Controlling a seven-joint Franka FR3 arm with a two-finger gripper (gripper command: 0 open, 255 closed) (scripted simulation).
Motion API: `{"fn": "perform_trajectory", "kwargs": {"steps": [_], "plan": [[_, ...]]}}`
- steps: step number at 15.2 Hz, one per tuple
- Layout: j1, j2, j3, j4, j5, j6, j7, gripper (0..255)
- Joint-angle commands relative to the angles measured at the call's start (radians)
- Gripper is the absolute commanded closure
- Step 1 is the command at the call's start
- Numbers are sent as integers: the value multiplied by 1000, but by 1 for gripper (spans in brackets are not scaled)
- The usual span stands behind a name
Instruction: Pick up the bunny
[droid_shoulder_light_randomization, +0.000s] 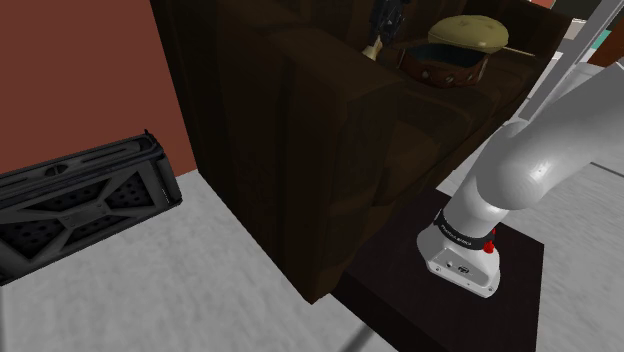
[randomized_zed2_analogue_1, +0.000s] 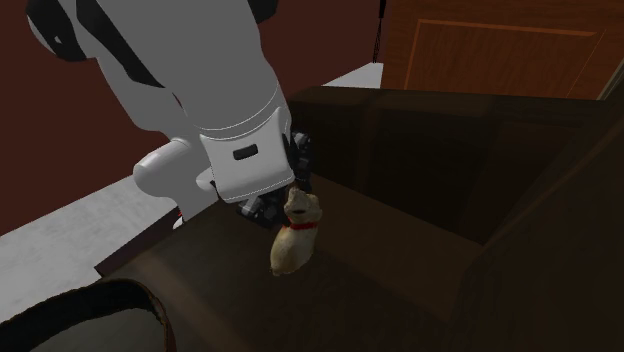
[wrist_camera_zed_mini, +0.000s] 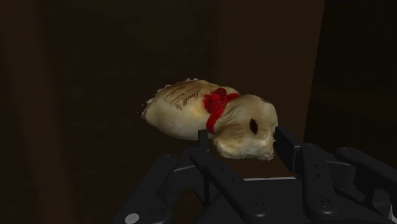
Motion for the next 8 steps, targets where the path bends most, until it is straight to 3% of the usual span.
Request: {"fn": "perform_trajectory", "kwargs": {"steps": [1, 8], "plan": [[0, 1, 0, -1, -1, 0, 0, 255], [5, 14, 0, 91, 5, -77, 22, 255]]}}
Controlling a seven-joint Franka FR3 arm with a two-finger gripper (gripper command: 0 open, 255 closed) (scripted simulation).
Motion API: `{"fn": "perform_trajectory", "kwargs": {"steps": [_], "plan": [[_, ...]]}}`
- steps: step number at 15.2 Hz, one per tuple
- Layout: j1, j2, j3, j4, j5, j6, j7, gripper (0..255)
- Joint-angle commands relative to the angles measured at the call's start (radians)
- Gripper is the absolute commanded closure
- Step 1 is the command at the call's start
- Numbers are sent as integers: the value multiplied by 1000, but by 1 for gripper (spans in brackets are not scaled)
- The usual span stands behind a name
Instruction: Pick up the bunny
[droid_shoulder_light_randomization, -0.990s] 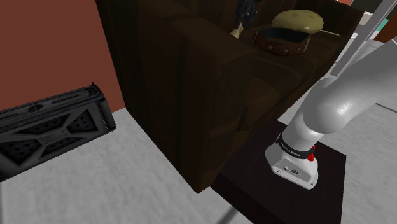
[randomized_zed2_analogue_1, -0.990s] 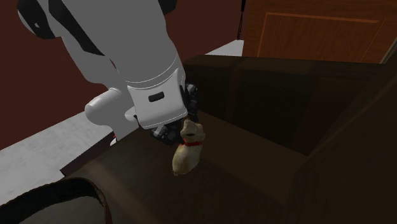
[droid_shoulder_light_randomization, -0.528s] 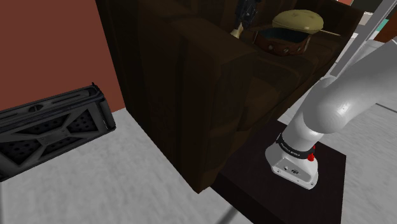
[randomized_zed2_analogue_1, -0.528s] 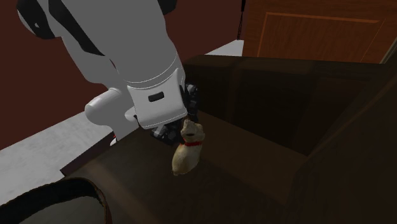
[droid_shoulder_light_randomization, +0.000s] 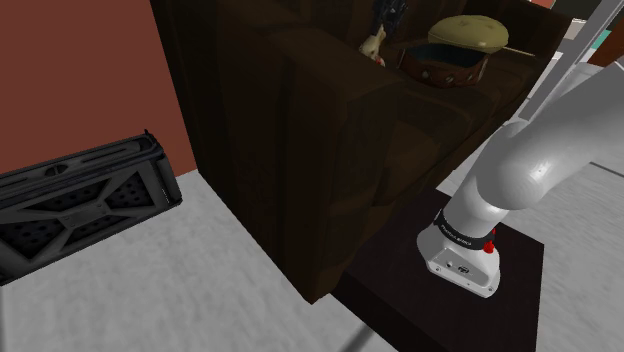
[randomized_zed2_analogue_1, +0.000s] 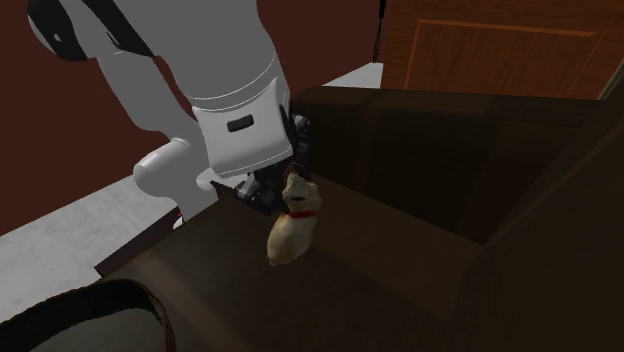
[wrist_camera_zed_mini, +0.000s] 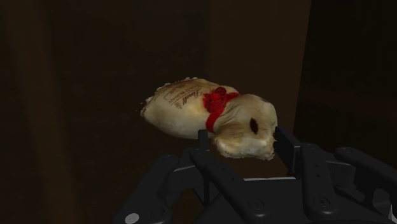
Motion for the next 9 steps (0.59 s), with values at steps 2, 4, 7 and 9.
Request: {"fn": "perform_trajectory", "kwargs": {"steps": [2, 4, 7, 9], "plan": [[3, 12, -2, 51, 4, -39, 9, 255], [5, 19, -4, 85, 7, -65, 15, 255], [8, 32, -6, 137, 13, -104, 24, 255], [10, 42, -9, 173, 17, -130, 30, 255]]}}
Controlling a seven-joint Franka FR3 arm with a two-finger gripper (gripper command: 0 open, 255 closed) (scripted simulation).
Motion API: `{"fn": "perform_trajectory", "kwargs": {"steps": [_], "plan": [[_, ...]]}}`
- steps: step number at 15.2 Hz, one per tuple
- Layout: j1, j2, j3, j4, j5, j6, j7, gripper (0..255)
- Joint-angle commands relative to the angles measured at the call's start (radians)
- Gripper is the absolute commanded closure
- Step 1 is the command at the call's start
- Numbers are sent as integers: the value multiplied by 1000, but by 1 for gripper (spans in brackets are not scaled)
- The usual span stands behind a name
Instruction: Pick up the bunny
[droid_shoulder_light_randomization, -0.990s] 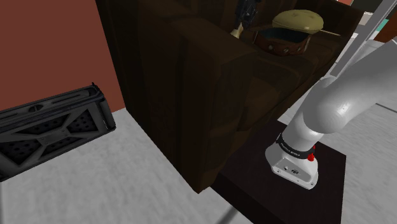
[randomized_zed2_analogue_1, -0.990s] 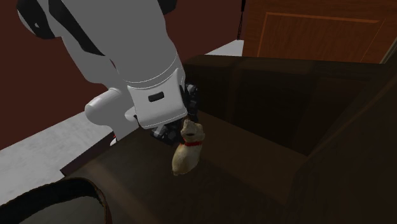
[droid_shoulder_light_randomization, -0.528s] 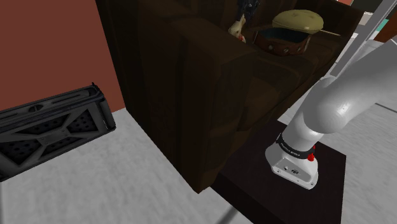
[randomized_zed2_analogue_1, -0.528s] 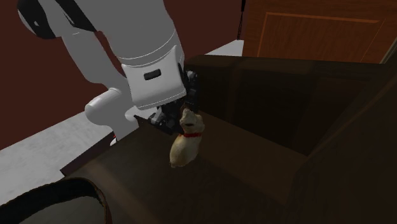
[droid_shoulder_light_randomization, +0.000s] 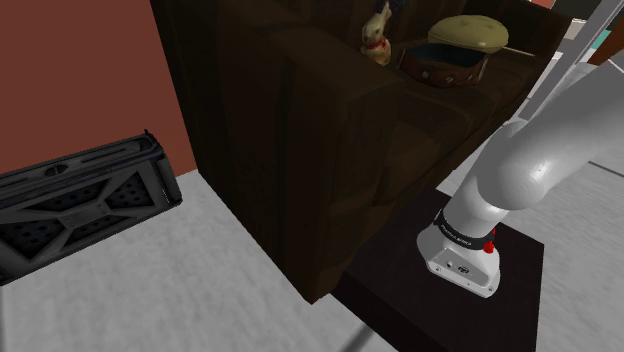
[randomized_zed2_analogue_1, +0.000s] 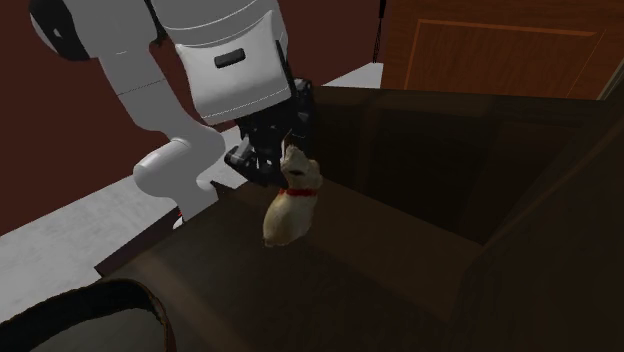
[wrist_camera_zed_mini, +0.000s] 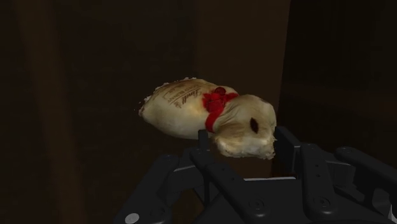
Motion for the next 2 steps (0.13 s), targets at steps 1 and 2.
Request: {"fn": "perform_trajectory", "kwargs": {"steps": [1, 2], "plan": [[1, 4, -1, 18, 2, -15, 3, 255], [1, 4, -1, 18, 2, -15, 3, 255]]}}
